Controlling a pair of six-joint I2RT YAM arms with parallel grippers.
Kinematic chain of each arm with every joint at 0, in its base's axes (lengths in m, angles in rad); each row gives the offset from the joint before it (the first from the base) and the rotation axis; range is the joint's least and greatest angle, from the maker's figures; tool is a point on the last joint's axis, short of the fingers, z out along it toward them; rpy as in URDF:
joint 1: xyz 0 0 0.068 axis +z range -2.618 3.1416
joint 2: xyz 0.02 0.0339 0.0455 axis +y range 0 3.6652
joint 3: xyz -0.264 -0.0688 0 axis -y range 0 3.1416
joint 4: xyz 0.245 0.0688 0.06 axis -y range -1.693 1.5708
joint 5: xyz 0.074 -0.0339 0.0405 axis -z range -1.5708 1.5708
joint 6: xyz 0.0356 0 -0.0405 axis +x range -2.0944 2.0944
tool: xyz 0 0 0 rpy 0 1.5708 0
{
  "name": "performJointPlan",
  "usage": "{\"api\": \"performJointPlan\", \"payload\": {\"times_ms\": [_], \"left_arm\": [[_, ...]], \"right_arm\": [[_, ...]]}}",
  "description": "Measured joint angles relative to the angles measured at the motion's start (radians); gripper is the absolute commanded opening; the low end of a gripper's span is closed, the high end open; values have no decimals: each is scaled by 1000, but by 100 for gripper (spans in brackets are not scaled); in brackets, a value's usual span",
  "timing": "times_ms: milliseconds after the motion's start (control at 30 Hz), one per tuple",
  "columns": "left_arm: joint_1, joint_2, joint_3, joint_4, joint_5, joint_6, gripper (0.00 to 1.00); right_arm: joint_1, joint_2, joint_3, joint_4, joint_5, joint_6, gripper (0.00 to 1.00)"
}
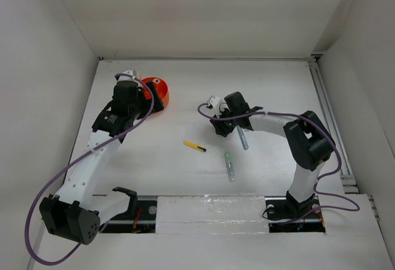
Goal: Sort the stationery into containers
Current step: Grab a piece of stationery with the right arm, then pass the stationery from the right arm to the left
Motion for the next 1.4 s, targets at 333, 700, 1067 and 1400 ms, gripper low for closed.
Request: {"api": "performJointPlan", "payload": {"times_ms": [333, 700, 1067, 1400], "left_arm": [[0, 0, 0, 0, 9, 2, 100], [0, 0, -8, 67, 166, -50, 100], [-45, 126, -70, 299, 422, -189, 100], [-45, 135, -72, 366, 477, -238, 90]], "right_arm": [[0, -13, -14, -2, 11, 23, 6], [8, -55, -16, -10, -1, 79, 0], [142, -228, 101, 150, -116, 187, 0], [143, -274, 98, 312, -201, 224, 0]]}}
